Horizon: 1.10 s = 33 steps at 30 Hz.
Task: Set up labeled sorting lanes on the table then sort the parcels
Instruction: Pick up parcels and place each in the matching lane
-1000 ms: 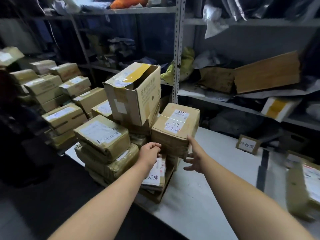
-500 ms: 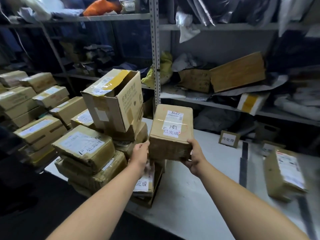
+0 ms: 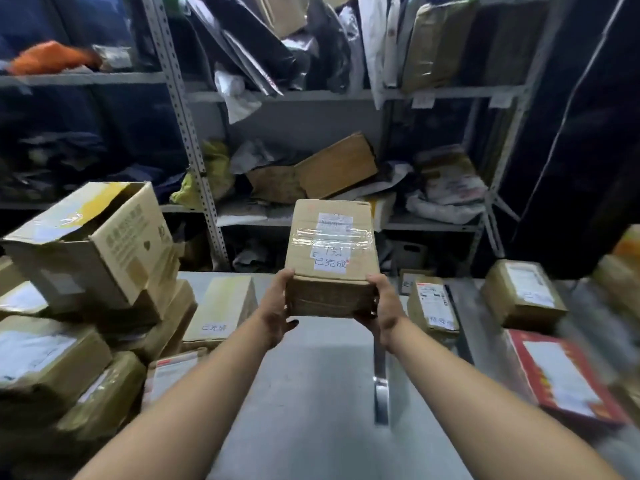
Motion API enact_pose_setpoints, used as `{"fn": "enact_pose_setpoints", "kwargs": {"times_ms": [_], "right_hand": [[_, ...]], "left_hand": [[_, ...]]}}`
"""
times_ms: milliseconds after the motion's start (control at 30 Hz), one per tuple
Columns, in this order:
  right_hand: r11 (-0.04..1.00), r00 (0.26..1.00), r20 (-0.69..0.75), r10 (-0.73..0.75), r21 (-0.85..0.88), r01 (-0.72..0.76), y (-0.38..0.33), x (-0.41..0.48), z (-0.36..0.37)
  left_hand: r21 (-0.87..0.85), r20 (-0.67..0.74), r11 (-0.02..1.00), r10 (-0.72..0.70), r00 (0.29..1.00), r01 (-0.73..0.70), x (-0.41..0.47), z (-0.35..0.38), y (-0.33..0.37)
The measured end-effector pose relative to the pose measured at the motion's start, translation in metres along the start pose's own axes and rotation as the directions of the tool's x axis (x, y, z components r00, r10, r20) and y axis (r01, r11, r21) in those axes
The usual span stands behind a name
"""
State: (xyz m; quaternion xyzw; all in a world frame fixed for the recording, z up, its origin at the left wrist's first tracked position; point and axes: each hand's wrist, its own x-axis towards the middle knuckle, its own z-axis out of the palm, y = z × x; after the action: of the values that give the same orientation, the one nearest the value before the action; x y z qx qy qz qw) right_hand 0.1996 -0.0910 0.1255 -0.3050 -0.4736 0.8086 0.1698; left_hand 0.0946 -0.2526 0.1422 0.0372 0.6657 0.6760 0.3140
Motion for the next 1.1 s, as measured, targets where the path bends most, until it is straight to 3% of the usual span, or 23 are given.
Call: {"fn": "enact_pose_setpoints", "kwargs": {"times_ms": [333, 567, 867, 1100], "right_hand": [[0.988, 0.982, -0.111, -0.154, -0.018, 0.153, -0.076, -0.021, -0.202], [0.976, 0.955, -0.208, -0.213, -0.083, 0.200, -0.105, -0.032, -0.330], [0.990, 0.951, -0.289, -0.109, -0.118, 0.077, -0.095, -0.034, -0.413], [0.988, 0.957, -0.274, -0.092, -0.141, 0.055, -0.072, -0.040, -0.436]], "left_hand": [[-0.177, 0.189, 0.983, 0.080, 0.979, -0.046, -0.028, 0.223, -0.033], [-0.146, 0.233, 0.989, 0.045, 0.971, -0.011, -0.048, 0.348, -0.064], [-0.040, 0.269, 0.998, -0.040, 0.962, 0.053, -0.067, 0.408, -0.100], [0.162, 0.372, 0.986, -0.039, 0.927, -0.023, -0.060, 0.408, -0.117]]}}
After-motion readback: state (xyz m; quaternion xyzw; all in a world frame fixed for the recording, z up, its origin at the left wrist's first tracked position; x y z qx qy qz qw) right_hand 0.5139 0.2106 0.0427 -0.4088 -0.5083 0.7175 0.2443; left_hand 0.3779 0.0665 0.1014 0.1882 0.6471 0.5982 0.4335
